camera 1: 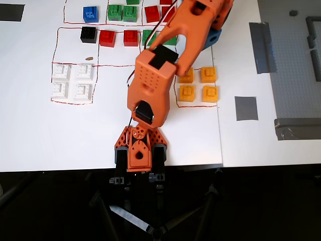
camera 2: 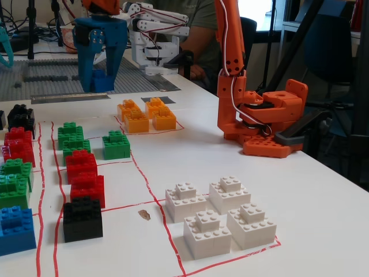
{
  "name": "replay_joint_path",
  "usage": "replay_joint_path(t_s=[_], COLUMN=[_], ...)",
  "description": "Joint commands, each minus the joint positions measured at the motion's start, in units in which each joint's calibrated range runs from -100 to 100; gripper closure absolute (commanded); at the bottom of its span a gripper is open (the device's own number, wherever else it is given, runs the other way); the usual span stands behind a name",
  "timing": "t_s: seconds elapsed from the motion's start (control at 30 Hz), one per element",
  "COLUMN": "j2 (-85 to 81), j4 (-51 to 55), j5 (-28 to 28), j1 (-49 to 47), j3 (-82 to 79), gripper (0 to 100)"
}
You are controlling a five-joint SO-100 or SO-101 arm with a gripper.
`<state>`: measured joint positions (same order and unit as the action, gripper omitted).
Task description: Grab the block and put it in the grey marker
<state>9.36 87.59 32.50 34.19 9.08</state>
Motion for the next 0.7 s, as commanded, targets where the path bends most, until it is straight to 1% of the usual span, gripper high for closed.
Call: replay_joint_path(t_s=[0.0,0.17,0.3,0.67], j2=[-11.61,-11.52,-9.62,-2.71], j4=[1.81,1.15,-2.03,-7.17], j5=[4.44,8.25,10.65,15.58], j1=[3.67,11.4,18.72,36.78], j3=[1.4,2.22,2.58,7.58], gripper=[100,100,100,100])
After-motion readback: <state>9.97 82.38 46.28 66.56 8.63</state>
